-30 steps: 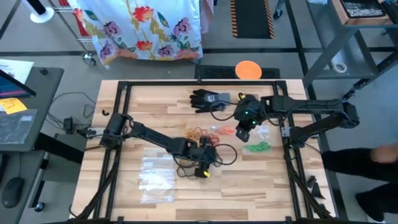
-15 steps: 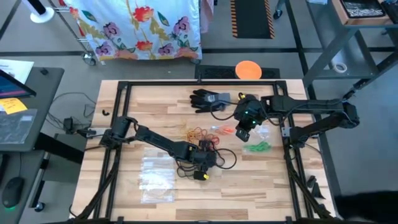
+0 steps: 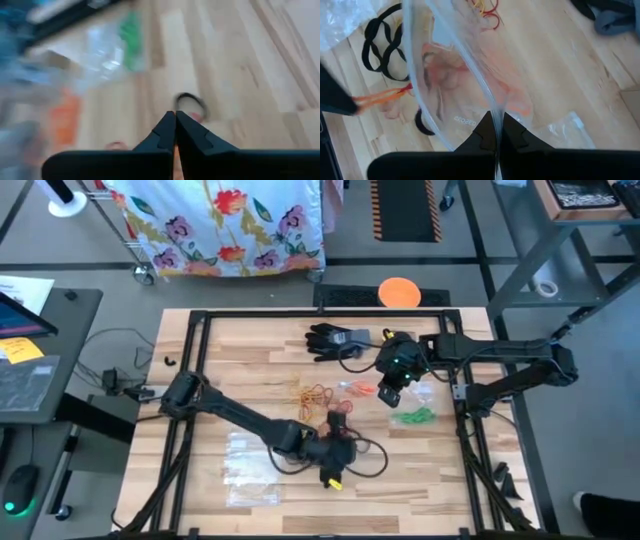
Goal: Sort rubber bands
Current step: Put the orange rubber band into the transparent zip bag
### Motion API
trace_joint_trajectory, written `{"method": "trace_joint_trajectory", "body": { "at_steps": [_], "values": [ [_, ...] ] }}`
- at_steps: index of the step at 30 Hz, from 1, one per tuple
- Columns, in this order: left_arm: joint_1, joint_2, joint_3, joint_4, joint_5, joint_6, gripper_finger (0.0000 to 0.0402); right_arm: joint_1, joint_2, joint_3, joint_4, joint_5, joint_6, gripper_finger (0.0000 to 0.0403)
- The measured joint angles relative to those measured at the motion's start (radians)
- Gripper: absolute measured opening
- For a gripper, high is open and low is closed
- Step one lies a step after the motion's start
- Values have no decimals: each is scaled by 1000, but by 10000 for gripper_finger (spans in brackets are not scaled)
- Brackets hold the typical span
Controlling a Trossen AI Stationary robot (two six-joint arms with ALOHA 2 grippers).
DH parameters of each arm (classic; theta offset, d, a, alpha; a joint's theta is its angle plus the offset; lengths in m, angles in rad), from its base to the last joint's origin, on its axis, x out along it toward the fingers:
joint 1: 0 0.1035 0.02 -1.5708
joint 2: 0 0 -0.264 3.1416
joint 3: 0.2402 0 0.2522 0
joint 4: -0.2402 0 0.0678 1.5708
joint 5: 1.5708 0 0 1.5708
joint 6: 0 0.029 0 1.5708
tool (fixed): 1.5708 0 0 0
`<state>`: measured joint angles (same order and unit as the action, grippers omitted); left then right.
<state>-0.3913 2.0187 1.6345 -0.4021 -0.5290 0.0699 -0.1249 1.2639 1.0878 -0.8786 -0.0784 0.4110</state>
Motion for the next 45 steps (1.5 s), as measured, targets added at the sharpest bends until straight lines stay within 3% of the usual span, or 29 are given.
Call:
{"method": "trace_joint_trajectory", "body": {
  "at_steps": [9,13,21,23,25,28,32,36,41,45],
  "values": [
    [-32,-135,16,-37,-195,-48,1,0,0,0,0,0,0,0],
    [-25,-175,16,-43,-213,-62,0,0,0,0,0,0,0,0],
    [12,-182,14,-128,-62,-208,0,0,0,0,0,0,0,0],
    [11,-187,14,-69,29,-201,0,0,0,0,0,0,0,0],
    [19,-190,17,-69,187,-198,0,0,0,0,0,0,0,0],
    [42,-185,15,-162,198,-286,0,0,0,0,1,0,0,0],
    [61,-187,15,-151,354,-260,0,0,0,0,1,0,0,0],
    [51,-187,15,-188,109,-283,0,0,0,0,2,0,0,0],
    [62,-187,15,-25,243,-154,0,0,0,0,2,0,0,0],
    [75,-187,15,78,85,2,0,-1,0,0,8,0,1,0]
  ]
}}
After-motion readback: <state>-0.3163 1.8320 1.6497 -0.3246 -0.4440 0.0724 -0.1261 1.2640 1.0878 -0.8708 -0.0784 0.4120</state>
